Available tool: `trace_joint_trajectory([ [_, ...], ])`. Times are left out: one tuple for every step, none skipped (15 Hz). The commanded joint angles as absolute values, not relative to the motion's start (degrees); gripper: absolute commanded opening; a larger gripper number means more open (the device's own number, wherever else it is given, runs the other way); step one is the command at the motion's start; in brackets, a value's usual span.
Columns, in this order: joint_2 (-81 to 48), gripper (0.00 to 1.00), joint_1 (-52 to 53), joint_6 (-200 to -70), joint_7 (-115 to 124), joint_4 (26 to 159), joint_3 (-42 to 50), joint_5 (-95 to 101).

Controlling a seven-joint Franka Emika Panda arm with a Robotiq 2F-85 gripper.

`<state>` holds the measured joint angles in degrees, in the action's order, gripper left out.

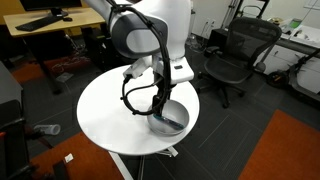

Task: Take the marker out of the bowl, place the marker back in the bowl then take the marker out of the bowl

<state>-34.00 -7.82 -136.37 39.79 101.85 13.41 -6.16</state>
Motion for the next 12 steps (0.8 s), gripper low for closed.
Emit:
trace_joint_trajectory([
  [-37.1, 1.00, -8.9, -136.8, 39.4, 98.5, 12.9, -8.6],
  [-37.8, 1.00, -9.2, -136.8, 39.2, 97.7, 12.8, -9.1],
  [-38.5, 1.00, -9.5, -136.6, 39.0, 97.0, 12.6, -9.5],
  [-39.3, 1.00, -9.7, -136.4, 38.9, 96.1, 12.5, -10.0],
  [-40.0, 1.00, -9.9, -136.1, 38.9, 95.4, 12.5, -10.2],
  [-40.7, 1.00, -10.0, -136.1, 38.9, 94.6, 12.6, -10.4],
  [-41.4, 1.00, -10.1, -136.1, 38.8, 93.9, 12.6, -10.4],
  [-42.1, 1.00, -10.3, -135.8, 38.8, 93.0, 12.5, -10.5],
  [-42.8, 1.00, -10.3, -135.7, 38.9, 92.3, 12.6, -10.5],
  [-43.5, 1.00, -10.4, -135.5, 38.8, 91.6, 12.5, -10.6],
  [-44.1, 1.00, -10.4, -135.4, 38.9, 91.0, 12.5, -10.5],
  [-44.8, 1.00, -10.4, -135.3, 38.9, 90.4, 12.5, -10.5],
])
